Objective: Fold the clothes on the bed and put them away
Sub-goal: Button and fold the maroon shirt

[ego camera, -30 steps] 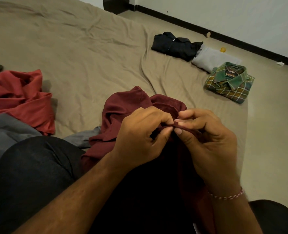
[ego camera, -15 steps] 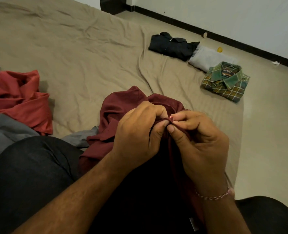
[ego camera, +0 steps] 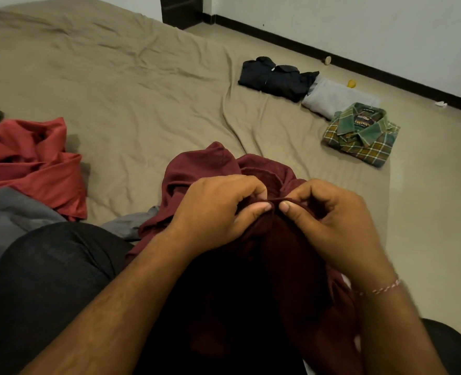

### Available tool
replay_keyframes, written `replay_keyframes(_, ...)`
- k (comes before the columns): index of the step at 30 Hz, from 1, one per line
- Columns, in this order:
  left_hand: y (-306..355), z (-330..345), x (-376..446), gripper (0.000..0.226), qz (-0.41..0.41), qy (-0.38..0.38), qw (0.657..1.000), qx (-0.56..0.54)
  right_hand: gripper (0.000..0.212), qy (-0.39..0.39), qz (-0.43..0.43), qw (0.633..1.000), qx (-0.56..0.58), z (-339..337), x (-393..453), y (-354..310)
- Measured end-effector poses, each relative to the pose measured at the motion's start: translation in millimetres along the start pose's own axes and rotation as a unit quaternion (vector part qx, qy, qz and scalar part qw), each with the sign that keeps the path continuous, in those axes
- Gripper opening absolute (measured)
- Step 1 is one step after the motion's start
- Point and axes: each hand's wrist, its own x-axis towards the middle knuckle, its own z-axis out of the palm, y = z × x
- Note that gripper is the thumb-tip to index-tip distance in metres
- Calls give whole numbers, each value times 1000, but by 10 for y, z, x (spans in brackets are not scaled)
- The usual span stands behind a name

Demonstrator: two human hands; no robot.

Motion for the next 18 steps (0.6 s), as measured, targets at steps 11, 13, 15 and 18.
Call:
replay_keyframes(11,-547,-329,-26,10,-60,-120,989,-69,10,-43,135,977,162,-285,71,377)
replay_keyframes(13,-610,-324,-6,24,-50,-57,997,-20,7,-51,146,973,173,-333,79,410)
replay_keyframes(15,-653,-286,-6,33,-68,1,997,20,3,-66,162,967,187,-348,82,436)
replay_keyframes(18,-628,-216,-17,28,-131,111,984,45,9,-55,192,960,194,-337,93,460)
